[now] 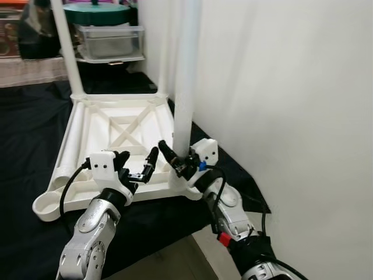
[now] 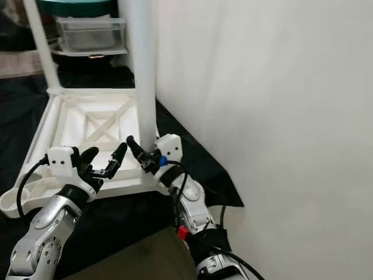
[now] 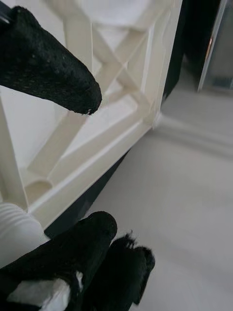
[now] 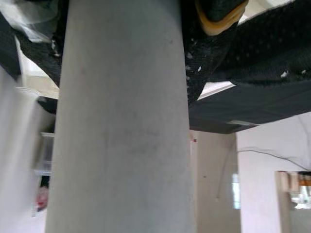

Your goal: Building children table

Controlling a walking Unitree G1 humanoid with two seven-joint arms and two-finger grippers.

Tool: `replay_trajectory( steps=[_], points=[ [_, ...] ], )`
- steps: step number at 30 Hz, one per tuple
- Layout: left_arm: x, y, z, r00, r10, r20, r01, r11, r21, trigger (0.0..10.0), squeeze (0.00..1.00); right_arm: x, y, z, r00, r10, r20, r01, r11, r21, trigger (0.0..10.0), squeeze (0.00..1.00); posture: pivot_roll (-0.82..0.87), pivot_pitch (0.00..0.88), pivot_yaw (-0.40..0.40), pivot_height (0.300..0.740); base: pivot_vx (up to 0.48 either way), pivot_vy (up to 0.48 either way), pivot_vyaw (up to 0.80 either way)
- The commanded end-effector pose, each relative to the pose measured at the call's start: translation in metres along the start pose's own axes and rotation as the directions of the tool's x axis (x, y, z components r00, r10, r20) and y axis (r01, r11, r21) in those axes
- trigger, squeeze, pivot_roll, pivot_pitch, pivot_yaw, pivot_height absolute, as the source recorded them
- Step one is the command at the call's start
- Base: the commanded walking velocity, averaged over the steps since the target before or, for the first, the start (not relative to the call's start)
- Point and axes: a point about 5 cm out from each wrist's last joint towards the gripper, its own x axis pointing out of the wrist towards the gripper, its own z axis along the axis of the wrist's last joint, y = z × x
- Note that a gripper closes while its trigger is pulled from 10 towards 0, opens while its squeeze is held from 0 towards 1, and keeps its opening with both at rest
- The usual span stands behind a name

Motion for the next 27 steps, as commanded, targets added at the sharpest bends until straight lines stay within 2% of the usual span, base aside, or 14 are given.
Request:
replay_trajectory(
  steps=[1, 6, 10, 14, 19, 27],
  points=[
    [0.001, 0.0, -0.003, 1.0, 0.005, -0.014, -0.005, 1.0, 0.004, 10.0, 0.0, -0.003, -0.009, 0.003, 1.0, -0.019, -0.001, 0.019, 1.0, -0.009, 0.0, 0.0, 0.1, 0.0, -0.156, 0.74, 0.0, 0.0, 0.0],
    [-0.001, 0.011, 0.0, 0.999, 0.043, -0.013, -0.043, 0.999, 0.025, 10.0, 0.0, -0.008, -0.025, 0.005, 0.999, -0.046, -0.013, 0.046, 0.999, 0.008, 0.0, 0.0, 0.11, 0.0, -0.157, 0.74, 0.0, 0.0, 0.0],
    [-0.003, 0.015, 0.0, 0.998, 0.057, -0.012, -0.057, 0.998, 0.026, 10.0, 0.0, -0.012, -0.029, 0.006, 0.999, -0.038, -0.016, 0.038, 0.999, 0.012, 0.0, 0.0, 0.11, 0.0, -0.157, 0.74, 0.0, 0.0, 0.0],
    [-0.005, 0.02, 0.002, 0.997, 0.075, -0.011, -0.075, 0.997, 0.03, 10.0, 0.0, -0.02, -0.051, 0.011, 0.999, -0.027, -0.034, 0.026, 1.0, -0.01, 0.0, 0.0, 0.11, 0.0, -0.155, 0.74, 0.0, 0.0, 0.0],
    [-0.006, 0.02, 0.001, 0.997, 0.077, -0.016, -0.077, 0.997, 0.03, 10.0, 0.0, -0.024, -0.069, 0.017, 0.997, -0.053, -0.049, 0.051, 0.998, -0.036, 0.0, 0.0, 0.11, 0.0, -0.153, 0.74, 0.0, 0.0, 0.0],
    [-0.007, 0.021, 0.0, 0.997, 0.078, -0.023, -0.078, 0.996, 0.032, 10.0, 0.0, -0.033, -0.07, 0.015, 0.997, -0.026, -0.074, 0.021, 0.997, -0.073, 0.0, 0.0, 0.11, 0.0, -0.151, 0.74, 0.0, 0.0, 0.0]
  ],
)
